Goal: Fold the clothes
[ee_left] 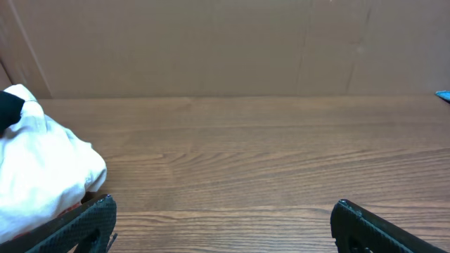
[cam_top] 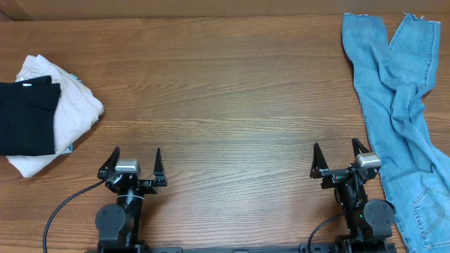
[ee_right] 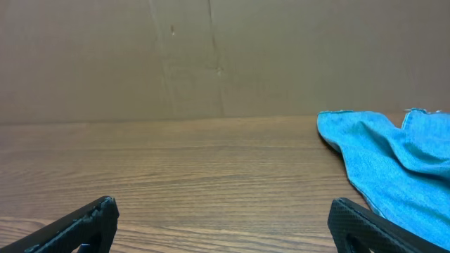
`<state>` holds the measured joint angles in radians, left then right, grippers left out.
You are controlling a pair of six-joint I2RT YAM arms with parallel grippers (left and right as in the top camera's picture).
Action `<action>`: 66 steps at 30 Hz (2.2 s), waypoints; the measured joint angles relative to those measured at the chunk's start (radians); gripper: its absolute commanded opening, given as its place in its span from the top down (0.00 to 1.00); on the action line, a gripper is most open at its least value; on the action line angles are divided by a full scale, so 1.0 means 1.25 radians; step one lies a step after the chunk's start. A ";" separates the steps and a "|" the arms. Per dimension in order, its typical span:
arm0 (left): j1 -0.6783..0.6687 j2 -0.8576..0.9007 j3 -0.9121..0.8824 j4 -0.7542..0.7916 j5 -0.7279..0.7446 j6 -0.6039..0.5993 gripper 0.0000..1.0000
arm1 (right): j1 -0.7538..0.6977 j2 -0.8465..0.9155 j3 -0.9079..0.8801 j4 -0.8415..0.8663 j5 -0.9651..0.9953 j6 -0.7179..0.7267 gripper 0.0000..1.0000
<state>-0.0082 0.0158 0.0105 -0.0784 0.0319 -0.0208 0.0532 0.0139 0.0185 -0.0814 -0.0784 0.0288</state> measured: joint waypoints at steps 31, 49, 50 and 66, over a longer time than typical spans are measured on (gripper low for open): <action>0.000 0.000 0.000 0.000 0.000 0.000 0.00 | 0.000 0.000 0.000 0.000 0.000 0.000 0.00; 0.000 0.000 0.000 0.000 0.000 0.000 0.00 | 0.000 0.000 0.000 0.000 0.000 0.049 0.00; 0.000 0.000 0.000 0.000 0.000 0.000 0.00 | 0.000 0.000 0.000 -0.003 0.000 0.064 0.00; 0.000 0.027 0.234 -0.297 0.066 -0.117 0.00 | 0.000 0.215 0.433 -0.438 0.167 0.171 0.00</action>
<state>-0.0082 0.0502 0.3035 -0.4500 0.1139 -0.1677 0.0532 0.2832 0.5602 -0.6289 0.1307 0.2424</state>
